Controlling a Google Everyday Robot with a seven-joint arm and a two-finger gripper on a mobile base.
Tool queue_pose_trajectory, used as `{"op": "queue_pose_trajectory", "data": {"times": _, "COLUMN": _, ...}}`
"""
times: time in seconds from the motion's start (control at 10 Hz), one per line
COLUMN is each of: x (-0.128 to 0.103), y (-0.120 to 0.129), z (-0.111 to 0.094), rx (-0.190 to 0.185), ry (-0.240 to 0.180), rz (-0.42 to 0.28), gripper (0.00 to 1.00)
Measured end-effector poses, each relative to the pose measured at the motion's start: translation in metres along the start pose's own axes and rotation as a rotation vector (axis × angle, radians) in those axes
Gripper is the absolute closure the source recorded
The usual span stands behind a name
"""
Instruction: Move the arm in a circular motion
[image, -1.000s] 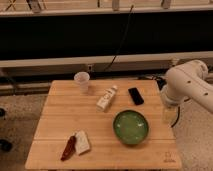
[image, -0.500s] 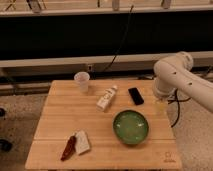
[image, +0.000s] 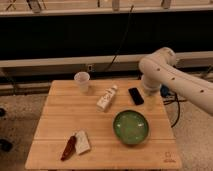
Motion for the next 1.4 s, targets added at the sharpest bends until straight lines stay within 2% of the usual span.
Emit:
{"op": "queue_pose_trajectory", "data": {"times": 0.2, "x": -0.004, "y": -0.002, "z": 0.001, "rx": 0.001, "ry": 0.007, "rz": -0.022, "gripper": 0.20}}
{"op": "queue_pose_trajectory", "data": {"times": 0.6, "x": -0.046, "y": -0.036, "z": 0.002, "rx": 0.020, "ry": 0.010, "rz": -0.082, "gripper": 0.20}}
{"op": "queue_pose_trajectory", "data": {"times": 0.9, "x": -0.053, "y": -0.034, "z": 0.001, "rx": 0.018, "ry": 0.011, "rz": -0.117, "gripper": 0.20}}
{"op": "queue_pose_trajectory", "data": {"times": 1.2, "x": -0.090, "y": -0.042, "z": 0.000, "rx": 0.025, "ry": 0.003, "rz": -0.157, "gripper": 0.20}}
{"op": "queue_pose_trajectory", "data": {"times": 1.4, "x": -0.094, "y": -0.043, "z": 0.002, "rx": 0.023, "ry": 0.005, "rz": -0.179, "gripper": 0.20}}
